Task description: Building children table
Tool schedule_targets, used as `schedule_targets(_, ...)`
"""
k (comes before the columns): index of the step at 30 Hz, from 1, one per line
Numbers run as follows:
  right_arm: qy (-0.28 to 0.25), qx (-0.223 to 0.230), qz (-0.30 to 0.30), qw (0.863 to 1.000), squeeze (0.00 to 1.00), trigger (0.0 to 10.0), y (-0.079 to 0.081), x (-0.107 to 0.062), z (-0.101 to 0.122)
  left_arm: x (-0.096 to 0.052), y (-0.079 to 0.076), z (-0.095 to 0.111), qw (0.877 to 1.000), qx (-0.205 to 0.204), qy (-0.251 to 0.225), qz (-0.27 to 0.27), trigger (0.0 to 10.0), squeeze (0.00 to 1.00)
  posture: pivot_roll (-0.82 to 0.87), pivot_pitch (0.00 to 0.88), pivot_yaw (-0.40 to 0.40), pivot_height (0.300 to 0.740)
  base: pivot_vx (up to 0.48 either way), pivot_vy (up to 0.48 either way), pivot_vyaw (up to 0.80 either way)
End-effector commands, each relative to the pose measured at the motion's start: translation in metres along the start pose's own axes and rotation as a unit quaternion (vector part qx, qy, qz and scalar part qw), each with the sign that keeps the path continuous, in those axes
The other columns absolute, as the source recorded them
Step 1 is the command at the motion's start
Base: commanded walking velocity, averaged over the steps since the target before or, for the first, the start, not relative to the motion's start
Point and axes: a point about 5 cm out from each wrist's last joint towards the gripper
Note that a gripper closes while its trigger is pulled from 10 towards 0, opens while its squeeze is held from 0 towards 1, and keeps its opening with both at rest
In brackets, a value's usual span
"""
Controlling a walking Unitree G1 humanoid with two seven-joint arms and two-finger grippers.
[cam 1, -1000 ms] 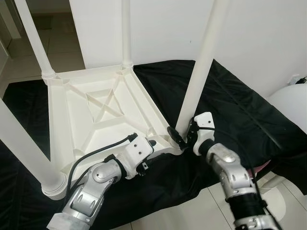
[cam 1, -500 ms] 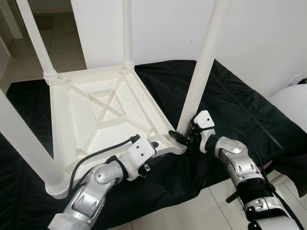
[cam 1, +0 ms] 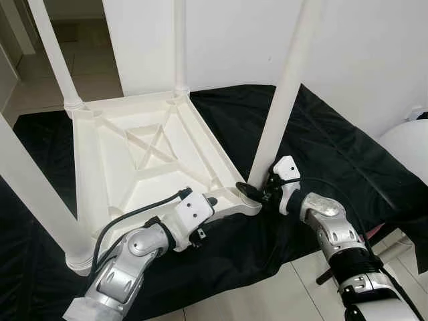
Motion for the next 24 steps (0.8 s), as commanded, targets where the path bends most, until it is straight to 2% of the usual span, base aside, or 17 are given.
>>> schedule_targets(1, 0.023, 0.038, -0.050, 0.998, 0.00, 10.0, 0.001, -0.003, -0.011, 0.000, -0.001, 0.000, 1.000, -0.004, -0.001, -0.009, 10.0, 0.00, -0.04, 0.010, -0.019, 0.740, 0.000, 0.000, 0.00)
schedule_targets(10, 0.007, 0.069, -0.112, 0.991, 0.00, 10.0, 0.018, 0.003, -0.006, 0.000, 0.000, 0.001, 1.000, -0.003, -0.001, -0.009, 10.0, 0.00, -0.04, 0.015, -0.014, 0.740, 0.000, 0.000, 0.00)
schedule_targets(12, 0.007, 0.096, -0.166, 0.981, 0.00, 10.0, 0.022, 0.003, -0.005, -0.001, 0.000, 0.001, 1.000, -0.003, -0.002, -0.009, 10.0, 0.00, -0.04, 0.018, -0.010, 0.740, 0.000, 0.000, 0.00)
schedule_targets(13, 0.007, 0.096, -0.166, 0.981, 0.00, 10.0, 0.022, 0.003, -0.005, -0.001, 0.000, 0.001, 1.000, -0.003, -0.002, -0.009, 10.0, 0.00, -0.04, 0.018, -0.010, 0.740, 0.000, 0.000, 0.00)
schedule_targets(15, 0.010, 0.108, -0.208, 0.972, 0.00, 10.0, 0.026, 0.003, -0.004, -0.002, 0.000, 0.001, 1.000, -0.004, -0.001, -0.009, 10.0, 0.00, -0.05, 0.021, -0.005, 0.740, 0.000, 0.000, 0.00)
schedule_targets(20, 0.008, 0.140, -0.245, 0.959, 0.00, 10.0, 0.040, 0.008, 0.000, 0.000, -0.002, 0.001, 1.000, -0.003, -0.002, -0.013, 10.0, 0.00, -0.05, 0.025, -0.004, 0.740, 0.000, 0.000, 0.00)
schedule_targets(22, 0.010, 0.166, -0.288, 0.943, 0.00, 10.0, 0.050, 0.013, 0.003, 0.002, -0.003, 0.002, 1.000, -0.009, -0.006, -0.014, 10.0, 0.00, -0.06, 0.026, -0.004, 0.740, 0.000, 0.000, 0.00)
schedule_targets(23, 0.010, 0.166, -0.288, 0.943, 0.00, 10.0, 0.050, 0.013, 0.003, 0.002, -0.003, 0.002, 1.000, -0.009, -0.006, -0.014, 10.0, 0.00, -0.06, 0.026, -0.004, 0.740, 0.000, 0.000, 0.00)
schedule_targets(24, 0.013, 0.173, -0.313, 0.934, 0.00, 10.0, 0.053, 0.014, 0.004, 0.003, -0.004, 0.002, 1.000, -0.009, -0.007, -0.014, 10.0, 0.00, -0.05, 0.025, -0.010, 0.740, 0.000, 0.000, 0.00)
Point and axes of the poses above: a point about 5 cm out from each wrist's last joint towards the gripper, its own x axis pointing out of the wrist towards the gripper, its own z axis along the axis of the wrist's last joint, y = z × x, and after that the axes turned 5 degrees about -x, right-handed
